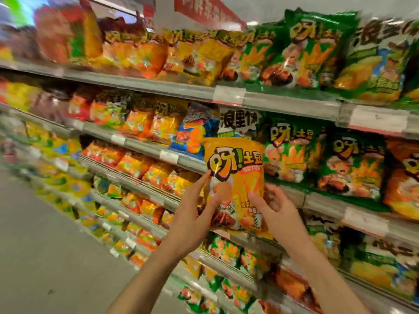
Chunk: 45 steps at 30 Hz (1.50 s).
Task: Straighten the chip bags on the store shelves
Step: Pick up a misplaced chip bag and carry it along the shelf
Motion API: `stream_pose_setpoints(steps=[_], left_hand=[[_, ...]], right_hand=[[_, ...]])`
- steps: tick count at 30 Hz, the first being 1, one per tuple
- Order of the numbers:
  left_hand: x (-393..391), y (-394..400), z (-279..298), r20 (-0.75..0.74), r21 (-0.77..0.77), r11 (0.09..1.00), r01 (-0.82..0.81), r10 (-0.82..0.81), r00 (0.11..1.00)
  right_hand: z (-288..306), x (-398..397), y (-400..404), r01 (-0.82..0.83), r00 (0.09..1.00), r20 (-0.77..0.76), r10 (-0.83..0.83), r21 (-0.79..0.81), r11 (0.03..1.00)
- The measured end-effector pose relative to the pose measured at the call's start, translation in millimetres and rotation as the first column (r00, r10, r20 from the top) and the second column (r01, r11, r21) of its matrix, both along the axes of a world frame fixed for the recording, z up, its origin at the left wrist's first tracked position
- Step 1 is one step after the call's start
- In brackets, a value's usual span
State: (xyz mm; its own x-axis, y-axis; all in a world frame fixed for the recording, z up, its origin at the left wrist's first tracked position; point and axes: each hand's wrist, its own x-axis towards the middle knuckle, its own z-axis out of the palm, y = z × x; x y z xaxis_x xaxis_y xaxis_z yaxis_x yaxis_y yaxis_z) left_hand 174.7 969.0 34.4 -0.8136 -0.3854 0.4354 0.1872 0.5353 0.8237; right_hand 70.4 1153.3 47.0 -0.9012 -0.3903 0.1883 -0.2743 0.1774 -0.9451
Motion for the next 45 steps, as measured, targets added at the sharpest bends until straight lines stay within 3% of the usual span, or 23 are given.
stream_pose_setpoints(steps=[8,18,25,33,45], left_hand=[[-40.4,-112.7,14.0,0.025,-0.046,0.999,-0.001,0.002,1.000],[-82.6,-219.6,19.3,0.016,-0.061,0.997,0.047,-0.046,0.999],[-104.5,-285.0,14.0,0.022,-0.058,0.981,0.185,-0.184,0.983],[-125.2,-363.1,11.8,0.067,0.019,0.936,0.352,-0.353,0.933],[-142.1,-390.9,12.6,0.122,0.127,0.894,0.429,-0.443,0.888]], right_hand=[[7.1,-45.0,-112.9,-0.052,0.998,0.022,0.054,-0.079,0.996],[17.0,-78.1,-212.4,0.008,1.000,0.012,-0.008,-0.038,0.999],[6.8,-78.7,-262.2,0.162,0.987,-0.025,-0.162,0.004,0.987],[6.5,-50.1,-328.0,0.316,0.948,0.044,-0.315,-0.030,0.948],[5.2,-40.4,-362.8,0.355,0.935,0.020,-0.355,-0.016,0.935]])
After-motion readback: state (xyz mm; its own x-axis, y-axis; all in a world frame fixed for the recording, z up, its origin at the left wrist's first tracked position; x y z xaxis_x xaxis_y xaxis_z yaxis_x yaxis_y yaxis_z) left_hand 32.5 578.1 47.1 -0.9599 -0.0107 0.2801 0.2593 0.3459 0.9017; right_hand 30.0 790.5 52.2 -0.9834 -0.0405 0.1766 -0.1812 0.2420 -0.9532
